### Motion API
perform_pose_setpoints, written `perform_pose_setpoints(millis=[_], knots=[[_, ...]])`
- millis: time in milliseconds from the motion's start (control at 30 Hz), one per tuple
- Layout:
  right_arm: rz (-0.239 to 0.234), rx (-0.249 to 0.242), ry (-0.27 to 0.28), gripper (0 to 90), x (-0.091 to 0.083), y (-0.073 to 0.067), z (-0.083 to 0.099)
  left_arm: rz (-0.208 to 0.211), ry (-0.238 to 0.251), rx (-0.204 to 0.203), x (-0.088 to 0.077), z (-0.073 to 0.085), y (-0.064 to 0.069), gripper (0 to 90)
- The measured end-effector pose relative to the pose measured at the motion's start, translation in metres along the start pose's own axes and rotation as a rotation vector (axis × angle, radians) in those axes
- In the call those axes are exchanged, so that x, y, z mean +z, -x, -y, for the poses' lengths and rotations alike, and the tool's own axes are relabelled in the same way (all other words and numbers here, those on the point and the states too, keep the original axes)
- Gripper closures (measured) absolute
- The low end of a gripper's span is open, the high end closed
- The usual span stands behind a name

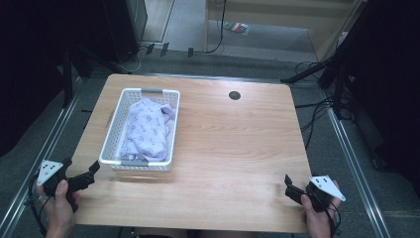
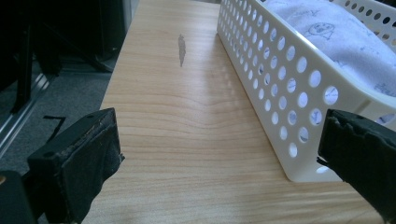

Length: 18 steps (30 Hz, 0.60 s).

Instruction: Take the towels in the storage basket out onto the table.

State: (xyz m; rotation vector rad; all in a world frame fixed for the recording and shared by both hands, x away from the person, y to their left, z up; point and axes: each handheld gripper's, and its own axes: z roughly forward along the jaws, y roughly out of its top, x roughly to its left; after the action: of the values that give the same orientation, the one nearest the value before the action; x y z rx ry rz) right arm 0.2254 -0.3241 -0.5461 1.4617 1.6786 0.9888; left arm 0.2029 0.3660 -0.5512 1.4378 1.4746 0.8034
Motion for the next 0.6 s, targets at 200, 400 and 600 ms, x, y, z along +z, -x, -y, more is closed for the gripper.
perform_pose_setpoints(millis=[200,400,600], knots=[[-0.005,0.003,-0.001,5.1,0.0,0.0,0.0,0.008,-0.006,-0.012,-0.002,-0.002,-0.002,0.0],[-0.007,0.006,-0.002,5.1,0.001,0.001,0.0,0.017,-0.011,0.055,-0.009,-0.013,0.002,0.0],[-0.011,0.005,-0.007,5.5,0.001,0.001,0.0,0.057,-0.009,0.078,-0.017,-0.032,0.015,0.0]])
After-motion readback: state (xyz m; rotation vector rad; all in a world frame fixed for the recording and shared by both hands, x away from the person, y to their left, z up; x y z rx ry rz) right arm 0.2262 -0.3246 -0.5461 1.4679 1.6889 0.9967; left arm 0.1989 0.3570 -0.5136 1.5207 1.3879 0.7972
